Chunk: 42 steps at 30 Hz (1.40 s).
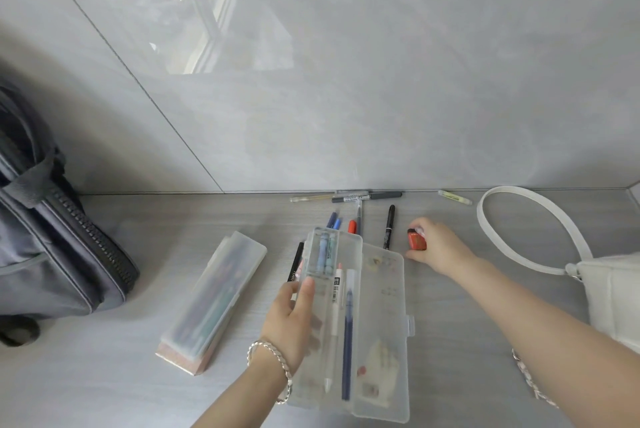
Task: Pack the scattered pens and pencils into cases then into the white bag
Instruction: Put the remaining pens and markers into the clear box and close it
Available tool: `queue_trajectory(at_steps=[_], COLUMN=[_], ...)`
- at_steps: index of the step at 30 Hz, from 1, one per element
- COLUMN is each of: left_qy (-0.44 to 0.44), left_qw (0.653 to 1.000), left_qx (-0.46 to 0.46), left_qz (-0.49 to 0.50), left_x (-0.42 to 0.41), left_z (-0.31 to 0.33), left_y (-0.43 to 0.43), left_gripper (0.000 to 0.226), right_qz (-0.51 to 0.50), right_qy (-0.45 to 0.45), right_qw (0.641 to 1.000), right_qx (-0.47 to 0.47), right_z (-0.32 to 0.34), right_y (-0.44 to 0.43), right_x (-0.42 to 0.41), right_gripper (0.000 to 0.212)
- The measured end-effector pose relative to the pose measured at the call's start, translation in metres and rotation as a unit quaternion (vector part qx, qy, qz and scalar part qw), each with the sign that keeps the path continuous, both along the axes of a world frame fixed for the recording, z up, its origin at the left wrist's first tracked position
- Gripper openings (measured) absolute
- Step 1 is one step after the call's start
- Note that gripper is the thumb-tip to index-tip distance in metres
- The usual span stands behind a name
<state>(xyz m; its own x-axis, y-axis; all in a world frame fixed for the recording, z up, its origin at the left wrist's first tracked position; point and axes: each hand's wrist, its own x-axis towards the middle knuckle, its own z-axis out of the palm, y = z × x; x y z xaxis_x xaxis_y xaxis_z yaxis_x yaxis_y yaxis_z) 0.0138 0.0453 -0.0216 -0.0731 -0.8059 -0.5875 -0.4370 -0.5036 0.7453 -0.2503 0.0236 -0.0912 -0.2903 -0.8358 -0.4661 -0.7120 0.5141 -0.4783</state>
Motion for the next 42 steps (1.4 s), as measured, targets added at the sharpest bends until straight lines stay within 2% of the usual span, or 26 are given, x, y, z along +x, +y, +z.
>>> queue_trajectory(at_steps=[5, 8, 10, 12, 14, 18, 21, 23, 25, 27, 30, 33, 36, 42], left_qy=[0.010, 0.018, 0.013, 0.019, 0.035, 0.047, 0.049, 0.044, 0.045, 0.054, 0.063, 0.055, 0.035, 0.021], left_qw=[1.000, 1.000, 1.000, 0.999, 0.999, 0.998, 0.998, 0.999, 0.999, 0.998, 0.998, 0.998, 0.999, 0.998], left_qx=[-0.009, -0.001, -0.007, -0.010, -0.007, -0.027, -0.036, -0.028, -0.019, -0.010, -0.002, 0.005, -0.003, -0.014], left_qz=[0.005, 0.021, 0.022, 0.023, 0.038, 0.044, 0.018, 0.003, 0.002, -0.007, -0.025, -0.027, -0.036, -0.051], left_x=[-0.001, -0.004, -0.005, -0.004, -0.002, -0.004, -0.006, -0.005, -0.002, -0.001, 0.001, 0.003, 0.003, -0.003], left_z=[0.000, -0.003, -0.010, -0.011, -0.009, -0.001, 0.001, 0.001, 0.002, 0.005, 0.007, 0.005, 0.003, 0.005], left_y=[0.004, 0.008, 0.009, 0.010, 0.011, 0.016, 0.018, 0.018, 0.018, 0.020, 0.022, 0.023, 0.025, 0.031], left_gripper=[0.038, 0.051, 0.070, 0.091, 0.098, 0.063, 0.057, 0.053, 0.045, 0.040, 0.035, 0.027, 0.027, 0.026], right_qz=[-0.057, 0.035, 0.101, 0.113, 0.115, 0.145, 0.176, 0.217, 0.248, 0.239, 0.190, 0.089, -0.018, -0.080], right_qy=[-0.113, -0.197, -0.169, -0.115, -0.046, 0.036, 0.084, 0.065, 0.064, 0.021, -0.094, -0.211, -0.231, -0.336], right_qw=[0.985, 0.972, 0.972, 0.977, 0.979, 0.961, 0.946, 0.944, 0.941, 0.954, 0.967, 0.953, 0.925, 0.892], right_qx=[-0.118, -0.126, -0.128, -0.142, -0.162, -0.234, -0.260, -0.240, -0.223, -0.183, -0.140, -0.200, -0.300, -0.291], right_z=[0.055, 0.099, 0.114, 0.117, 0.110, 0.095, 0.089, 0.087, 0.086, 0.090, 0.097, 0.101, 0.099, 0.105], right_y=[0.012, 0.034, 0.048, 0.055, 0.056, 0.057, 0.057, 0.056, 0.055, 0.056, 0.056, 0.058, 0.053, 0.042], right_x=[0.039, 0.092, 0.122, 0.137, 0.139, 0.143, 0.146, 0.144, 0.143, 0.141, 0.131, 0.119, 0.114, 0.125], right_gripper=[0.042, 0.045, 0.050, 0.055, 0.060, 0.055, 0.048, 0.047, 0.054, 0.065, 0.073, 0.053, 0.033, 0.026])
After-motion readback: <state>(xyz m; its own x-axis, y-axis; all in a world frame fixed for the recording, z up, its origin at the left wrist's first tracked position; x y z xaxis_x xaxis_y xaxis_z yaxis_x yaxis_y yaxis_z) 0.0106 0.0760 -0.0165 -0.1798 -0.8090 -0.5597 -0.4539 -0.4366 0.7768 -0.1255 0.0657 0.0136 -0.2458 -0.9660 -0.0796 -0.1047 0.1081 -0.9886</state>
